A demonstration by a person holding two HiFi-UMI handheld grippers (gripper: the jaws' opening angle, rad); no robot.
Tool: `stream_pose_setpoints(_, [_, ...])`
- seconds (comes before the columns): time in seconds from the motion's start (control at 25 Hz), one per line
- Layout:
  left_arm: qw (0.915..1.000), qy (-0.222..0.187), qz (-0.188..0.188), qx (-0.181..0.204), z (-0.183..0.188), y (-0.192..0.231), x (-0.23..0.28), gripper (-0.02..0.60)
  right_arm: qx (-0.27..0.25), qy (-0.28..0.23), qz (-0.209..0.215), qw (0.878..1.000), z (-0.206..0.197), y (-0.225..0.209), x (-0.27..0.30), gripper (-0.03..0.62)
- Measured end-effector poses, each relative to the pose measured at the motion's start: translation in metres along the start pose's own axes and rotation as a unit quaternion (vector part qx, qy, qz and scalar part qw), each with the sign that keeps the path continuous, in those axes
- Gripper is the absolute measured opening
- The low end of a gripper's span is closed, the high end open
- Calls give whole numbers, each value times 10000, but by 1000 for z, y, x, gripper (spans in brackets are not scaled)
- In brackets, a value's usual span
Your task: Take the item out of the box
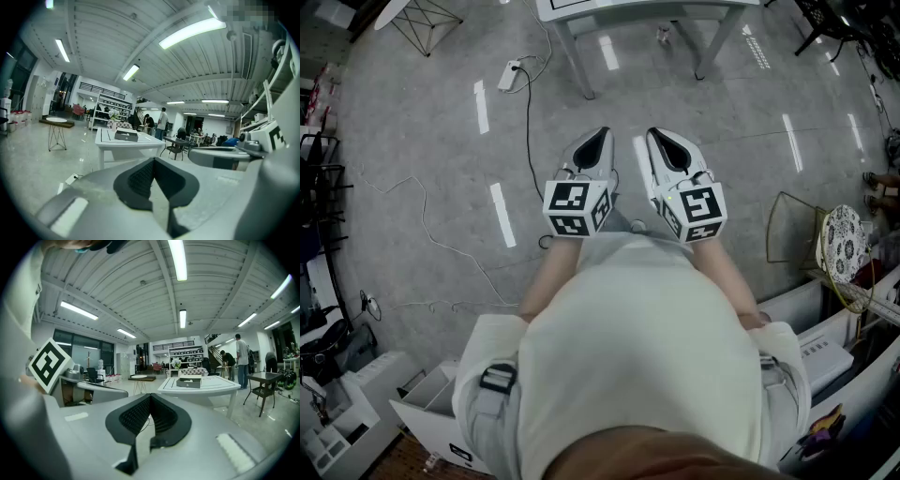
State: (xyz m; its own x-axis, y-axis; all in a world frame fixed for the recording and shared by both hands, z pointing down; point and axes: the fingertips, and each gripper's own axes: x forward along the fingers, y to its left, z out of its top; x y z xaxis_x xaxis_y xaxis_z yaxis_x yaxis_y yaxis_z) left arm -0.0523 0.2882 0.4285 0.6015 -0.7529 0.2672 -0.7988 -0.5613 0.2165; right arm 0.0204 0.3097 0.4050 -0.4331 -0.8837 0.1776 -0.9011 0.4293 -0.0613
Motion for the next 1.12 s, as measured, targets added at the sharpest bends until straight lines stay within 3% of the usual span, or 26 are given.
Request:
stream_pose_setpoints(0.68, [9998, -15, 161, 86, -8, -17, -12, 0, 132, -144, 355, 9992, 0, 10, -15, 0])
stream_pose_setpoints(1.12, [9998, 55, 164, 13, -5, 2, 23, 0, 283, -4, 432, 9987, -8, -9, 20, 0])
